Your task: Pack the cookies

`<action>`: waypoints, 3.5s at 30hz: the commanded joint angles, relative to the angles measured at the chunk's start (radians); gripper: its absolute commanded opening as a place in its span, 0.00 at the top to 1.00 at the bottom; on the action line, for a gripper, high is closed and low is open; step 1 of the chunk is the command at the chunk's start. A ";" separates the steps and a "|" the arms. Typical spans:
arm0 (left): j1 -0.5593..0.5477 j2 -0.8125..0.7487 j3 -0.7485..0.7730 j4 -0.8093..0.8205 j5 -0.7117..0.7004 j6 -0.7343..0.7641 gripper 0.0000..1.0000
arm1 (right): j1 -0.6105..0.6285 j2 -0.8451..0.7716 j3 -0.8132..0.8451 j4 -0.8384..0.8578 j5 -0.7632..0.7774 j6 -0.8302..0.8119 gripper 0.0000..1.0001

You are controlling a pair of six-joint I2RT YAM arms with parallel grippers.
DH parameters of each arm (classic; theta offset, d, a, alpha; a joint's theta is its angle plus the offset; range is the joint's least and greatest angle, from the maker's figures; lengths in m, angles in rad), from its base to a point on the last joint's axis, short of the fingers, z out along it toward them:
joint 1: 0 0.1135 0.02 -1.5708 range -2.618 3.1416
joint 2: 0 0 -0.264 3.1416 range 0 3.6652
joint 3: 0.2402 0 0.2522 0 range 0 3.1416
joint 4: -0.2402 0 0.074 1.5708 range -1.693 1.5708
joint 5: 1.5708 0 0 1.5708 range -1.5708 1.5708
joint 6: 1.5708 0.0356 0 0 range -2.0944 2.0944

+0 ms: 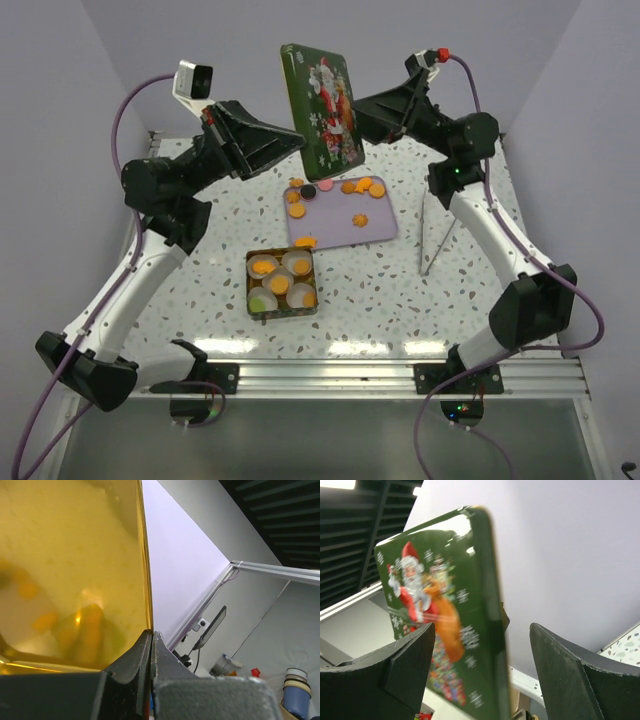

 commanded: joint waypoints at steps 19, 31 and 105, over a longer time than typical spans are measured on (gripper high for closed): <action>0.005 -0.007 -0.023 0.208 -0.006 -0.049 1.00 | 0.008 0.074 -0.011 0.496 0.075 0.344 0.41; 0.008 0.019 -0.016 0.294 0.001 -0.102 1.00 | 0.068 0.052 -0.015 0.274 0.032 0.175 0.36; 0.277 -0.266 -0.486 -1.461 -0.466 0.720 0.28 | 0.125 -0.316 -0.907 0.083 0.403 0.007 1.00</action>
